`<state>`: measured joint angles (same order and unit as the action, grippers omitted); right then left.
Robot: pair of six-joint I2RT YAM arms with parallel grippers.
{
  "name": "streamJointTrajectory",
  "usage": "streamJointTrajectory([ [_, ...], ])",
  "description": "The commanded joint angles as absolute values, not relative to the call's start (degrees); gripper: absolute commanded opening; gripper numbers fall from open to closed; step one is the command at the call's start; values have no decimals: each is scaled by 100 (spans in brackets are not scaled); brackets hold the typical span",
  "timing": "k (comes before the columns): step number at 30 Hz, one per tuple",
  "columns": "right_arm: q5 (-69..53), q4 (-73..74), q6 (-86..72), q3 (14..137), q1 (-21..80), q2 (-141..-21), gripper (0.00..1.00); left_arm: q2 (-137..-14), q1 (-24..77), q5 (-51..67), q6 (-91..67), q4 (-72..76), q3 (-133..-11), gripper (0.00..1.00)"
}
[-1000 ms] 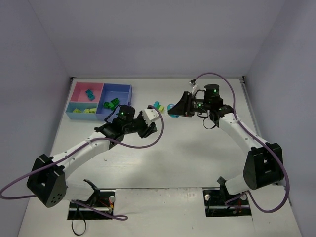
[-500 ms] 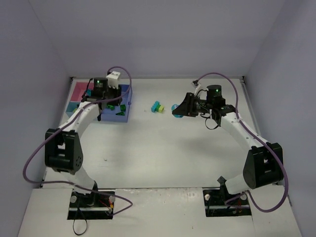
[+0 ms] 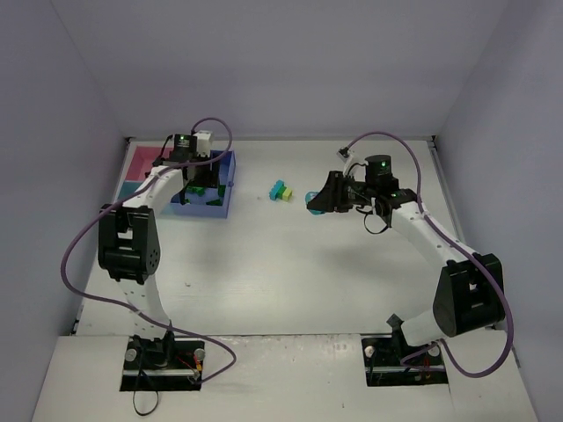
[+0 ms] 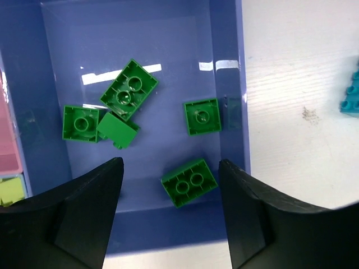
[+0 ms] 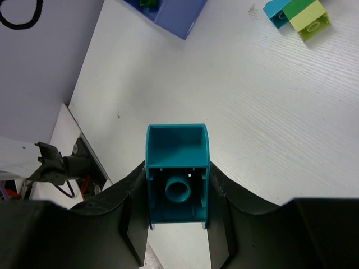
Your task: Sort the legos into containers by color
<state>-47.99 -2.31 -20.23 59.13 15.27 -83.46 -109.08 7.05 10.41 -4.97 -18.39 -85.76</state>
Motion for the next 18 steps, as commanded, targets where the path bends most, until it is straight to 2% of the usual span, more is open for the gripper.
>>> streamJointTrajectory([
  [1, -4817, -448, -1566, 6161, 1713, -8183, 0, -10222, 712, 1186, -641, -2073, -8895, 62],
  [5, -4615, -448, -1022, 6328, 2065, -8165, 0, -9625, 738, 1888, -1124, -2355, -8824, 64],
  [8, -4465, -466, -513, 6433, 2390, -8139, 0, -9081, 835, 2538, -1590, -2592, -8702, 79],
  [13, -4395, -589, 333, 6600, 2750, -7990, 1, -8219, 1019, 3794, -2556, -2575, -8245, 79],
  [18, -4421, -738, 1071, 6609, 2900, -7744, 2, -7472, 1502, 4183, -3391, -2224, -7718, 80],
])
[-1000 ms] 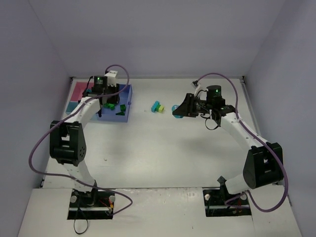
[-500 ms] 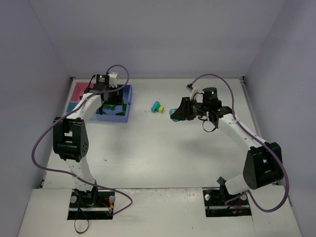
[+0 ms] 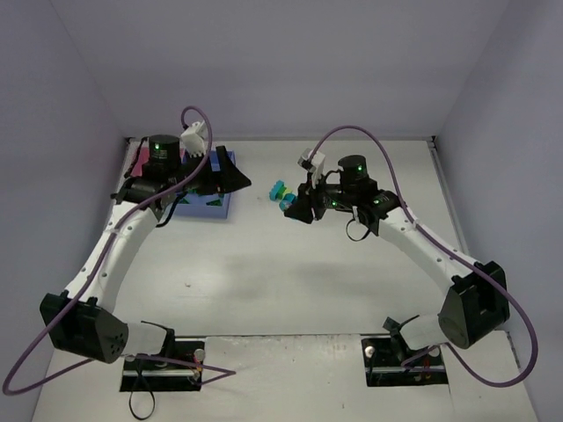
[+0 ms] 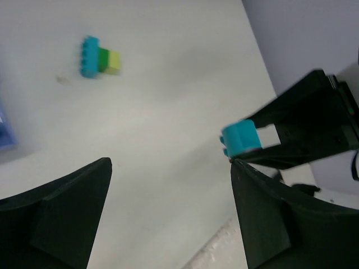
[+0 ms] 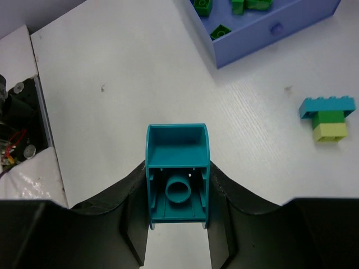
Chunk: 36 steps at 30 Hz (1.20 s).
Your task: Sort the legos into containers by color
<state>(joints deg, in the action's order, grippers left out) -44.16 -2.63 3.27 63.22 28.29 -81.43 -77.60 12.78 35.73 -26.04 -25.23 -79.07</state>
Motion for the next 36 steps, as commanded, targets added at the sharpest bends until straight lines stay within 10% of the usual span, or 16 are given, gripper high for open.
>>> streamJointTrajectory([
  [1, -4447, -738, 1159, 6618, 2926, -7717, 3, -7392, 1599, 4253, -3506, -2171, -7665, 80],
  [25, -4403, -773, 1828, 6829, 3779, -7576, 11, -7664, 2944, 3894, -4316, -2170, -7699, 80],
  [36, -4316, -782, 1872, 6891, 3823, -7699, 12, -7804, 3146, 3586, -4113, -2224, -7769, 50],
])
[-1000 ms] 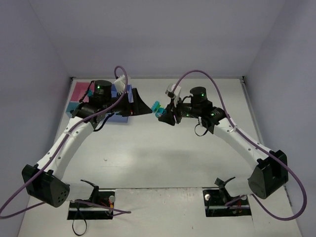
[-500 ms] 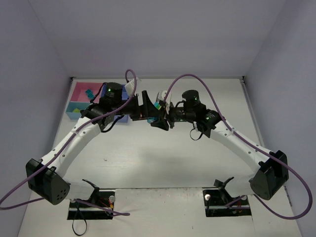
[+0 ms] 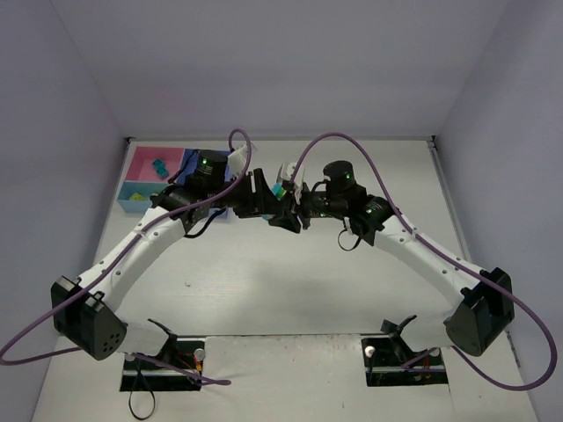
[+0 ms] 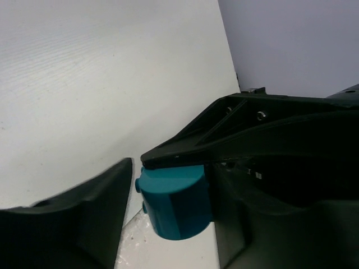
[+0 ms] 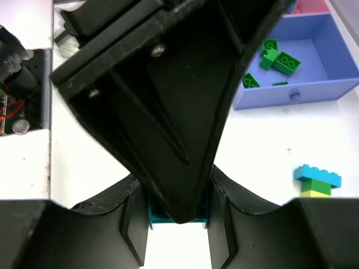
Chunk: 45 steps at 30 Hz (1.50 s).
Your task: Sort the legos into containers by color
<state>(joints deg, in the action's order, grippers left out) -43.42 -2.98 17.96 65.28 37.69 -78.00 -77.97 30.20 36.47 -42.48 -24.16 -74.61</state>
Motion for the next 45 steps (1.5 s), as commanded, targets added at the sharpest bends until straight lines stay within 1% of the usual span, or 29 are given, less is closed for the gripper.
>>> streamJointTrajectory([
  [1, -4272, -782, 1881, 6891, 3823, -7708, 12, -7866, 3173, 3586, -4105, -2215, -7787, 38],
  [3, -4219, -782, 1898, 6882, 3823, -7717, 13, -7919, 3208, 3603, -4087, -2215, -7787, 25],
  [4, -4193, -782, 1898, 6873, 3832, -7717, 15, -7919, 3217, 3595, -4078, -2189, -7770, 12],
  [5, -4158, -782, 1898, 6856, 3832, -7699, 23, -7919, 3217, 3586, -4061, -2180, -7735, 10],
  [6, -4079, -782, 1907, 6838, 3832, -7691, 28, -7910, 3208, 3525, -4026, -2188, -7734, 9],
  [7, -4026, -782, 1907, 6820, 3832, -7690, 36, -7910, 3199, 3490, -3973, -2258, -7752, 8],
  [8, -3956, -774, 1890, 6768, 3823, -7656, 52, -7919, 3182, 3437, -3851, -2302, -7795, 6],
  [11, -3517, -782, 1820, 6671, 3815, -7603, 71, -7989, 3024, 3244, -3543, -2539, -7901, 4],
  [13, -3088, -773, 1644, 6574, 3753, -7576, 77, -8085, 2866, 3217, -3393, -2671, -7989, 4],
  [16, -2762, -765, 1355, 6487, 3561, -7515, 80, -8252, 2339, 3147, -2981, -2838, -8112, 4],
  [17, -2664, -765, 1240, 6469, 3499, -7454, 88, -8305, 2051, 3077, -2858, -2917, -8191, 4],
  [19, -2305, -765, 881, 6416, 3350, -7383, 99, -8542, 1751, 2945, -2498, -3162, -8471, 5],
  [20, -2207, -773, 740, 6390, 3296, -7313, 100, -8621, 1453, 2770, -2383, -3225, -8577, 4],
  [23, -2057, -773, 212, 6293, 3069, -7251, 100, -9016, 977, 2296, -2032, -3313, -9034, 4],
  [24, -2074, -765, 133, 6258, 3015, -7251, 100, -9261, 645, 2172, -1987, -3305, -9157, 4],
  [30, -1995, -852, -369, 5986, 2883, -7391, 100, -10456, -464, 1443, -1863, -3042, -10317, 5],
  [32, -1960, -853, -491, 5959, 2883, -7505, 100, -10826, -658, 1336, -1889, -3006, -10851, 4],
  [33, -1890, -853, -536, 5976, 2883, -7575, 100, -11411, -781, 1205, -1872, -3084, -11272, 5],
  [34, -1890, -853, -536, 5977, 2883, -7602, 100, -11417, -834, 1204, -1846, -3085, -11276, 5],
  [36, -1785, -887, -598, 6003, 2874, -7664, 100, -11897, -896, 1056, -1793, -3120, -11809, 7],
  [37, -1723, -896, -580, 6020, 2874, -7734, 100, -12040, -940, 1002, -1741, -3111, -11943, 9],
  [40, -1635, -923, -449, 6152, 2848, -7997, 100, -12444, -1028, 967, -1723, -3111, -12383, 19],
  [41, -1643, -923, -379, 6205, 2822, -8076, 99, -12506, -1037, 958, -1714, -3120, -12453, 33],
  [42, -1670, -940, -195, 6309, 2813, -8155, 98, -12576, -1037, 932, -1696, -3103, -12515, 41],
  [44, -1863, -940, -44, 6450, 2769, -8463, 96, -12551, -1028, 958, -1661, -3094, -12507, 56],
  [45, -1924, -949, 182, 6590, 2742, -8577, 96, -12516, -1028, 967, -1670, -3085, -12489, 59],
])
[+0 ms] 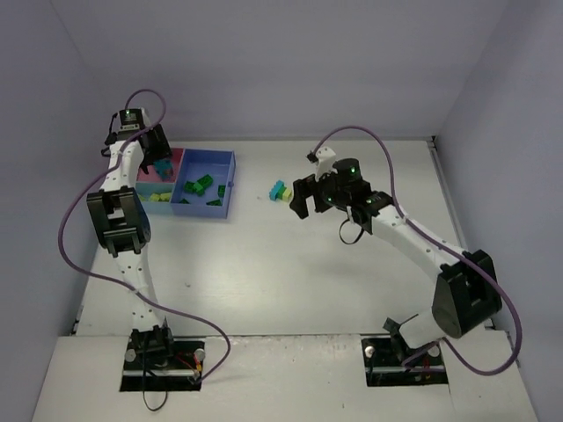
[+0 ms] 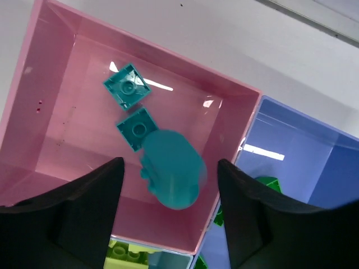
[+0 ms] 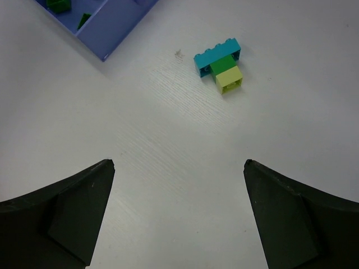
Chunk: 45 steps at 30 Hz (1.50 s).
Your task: Sort the legos into containers by color
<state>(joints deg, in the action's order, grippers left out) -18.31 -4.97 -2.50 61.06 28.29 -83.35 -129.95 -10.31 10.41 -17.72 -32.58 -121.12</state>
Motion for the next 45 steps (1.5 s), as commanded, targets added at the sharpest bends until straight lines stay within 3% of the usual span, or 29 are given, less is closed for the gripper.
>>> streamJointTrajectory([
  [1, -2055, -941, 263, 6653, 2707, -8804, 96, -12455, -1037, 1019, -1670, -3068, -12402, 62],
  [6, -2302, -958, 729, 7065, 2610, -9517, 96, -11796, -1028, 1028, -1652, -2988, -11910, 75],
  [16, -2760, -783, 1669, 8217, 2338, -11133, 84, -9933, -669, 1397, -1916, -3173, -10083, 79],
  [26, -2812, -615, 2250, 9096, 2338, -12251, 87, -7939, -53, 1609, -1960, -3515, -7955, 79],
  [35, -3067, -519, 2347, 9834, 2373, -13034, 84, -7068, 290, 1828, -2066, -3762, -6752, 79],
  [41, -3146, -518, 2355, 9879, 2434, -13228, 68, -6689, 299, 1881, -2153, -3823, -6346, 79],
  [44, -3217, -527, 2382, 9870, 2470, -13228, 55, -6583, 308, 1960, -2223, -3823, -6240, 79],
  [45, -3243, -527, 2391, 9844, 2478, -13201, 45, -6574, 316, 1986, -2232, -3823, -6214, 79],
])
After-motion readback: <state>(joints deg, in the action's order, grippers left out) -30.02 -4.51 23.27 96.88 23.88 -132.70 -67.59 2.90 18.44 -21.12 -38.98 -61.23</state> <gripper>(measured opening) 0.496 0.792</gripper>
